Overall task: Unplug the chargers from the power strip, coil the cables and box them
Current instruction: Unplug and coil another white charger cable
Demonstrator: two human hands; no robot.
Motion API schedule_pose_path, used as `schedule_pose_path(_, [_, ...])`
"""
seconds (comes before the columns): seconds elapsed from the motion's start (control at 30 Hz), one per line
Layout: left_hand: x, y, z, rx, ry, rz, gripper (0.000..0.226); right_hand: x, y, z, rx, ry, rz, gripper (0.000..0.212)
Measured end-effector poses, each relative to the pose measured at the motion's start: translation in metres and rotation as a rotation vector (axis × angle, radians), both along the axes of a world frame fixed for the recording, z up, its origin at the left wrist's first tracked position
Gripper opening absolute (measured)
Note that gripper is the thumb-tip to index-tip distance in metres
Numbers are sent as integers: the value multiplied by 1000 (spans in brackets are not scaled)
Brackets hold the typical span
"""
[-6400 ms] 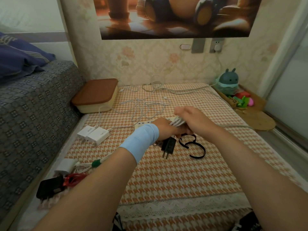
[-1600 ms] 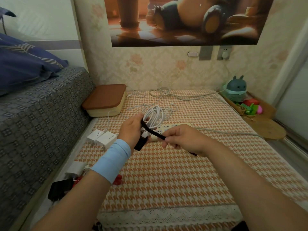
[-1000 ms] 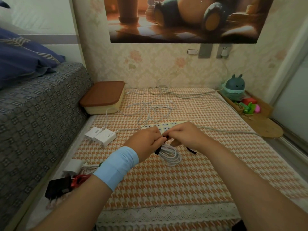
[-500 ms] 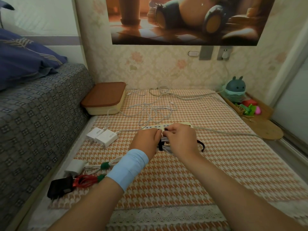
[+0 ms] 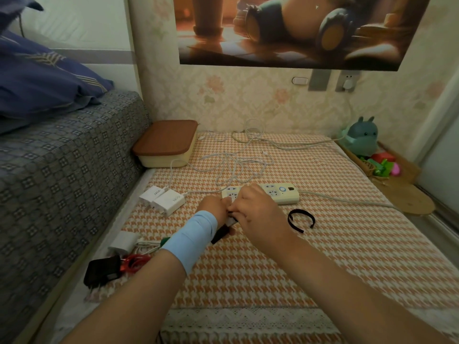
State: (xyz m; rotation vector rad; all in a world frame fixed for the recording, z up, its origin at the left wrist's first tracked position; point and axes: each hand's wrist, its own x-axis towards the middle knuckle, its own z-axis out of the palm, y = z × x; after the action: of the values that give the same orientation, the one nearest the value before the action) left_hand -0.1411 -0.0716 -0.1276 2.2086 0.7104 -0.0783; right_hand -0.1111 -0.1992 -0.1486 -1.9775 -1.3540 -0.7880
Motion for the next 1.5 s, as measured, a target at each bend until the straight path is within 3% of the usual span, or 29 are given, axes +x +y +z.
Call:
schedule_pose_path(0.27, [0,17,3,-502,-105,225,26,7,-5,-4,-69,-2,129,11])
schedule_pose_path(0.4, [1,19,7,-263,-131,99,26,9,-13,-1,-102,44,117,14])
schedule_pose_path(0.5, [1,24,5,-199,-108,49,23,7,-18,1,-167,94,121,24])
schedule_pose_path(0.63, [-9,21,9,-389,-178,125,40,12,-17,5,-221,165,109,12])
schedule_pose_path(0.7, [-11,14,9,-367,-238,95,39,14,-18,10,-205,243,85,6])
schedule_pose_path(0.8, [-15,5,15,-336,-344,20,38,13,-23,13,-193,307,2,19])
schedule_pose_path(0.9, [-15,6,17,-90,-437,-144,33,18,-32,15,-231,375,-108,26])
schedule_pose_path(1.13, [-23,21,19,219,-526,-464,30,30,-35,17,-279,217,-94,17])
schedule_pose_path(1.3, [-22,26,22,483,-655,-572,34,30,-30,13,-261,26,16,32])
schedule_pose_path(1.4, [-21,29,20,500,-644,-541,31,33,-30,9,-234,-39,70,32])
schedule_pose_path(1.5, [-20,30,16,312,-610,-508,23,31,-29,6,-206,-115,132,26])
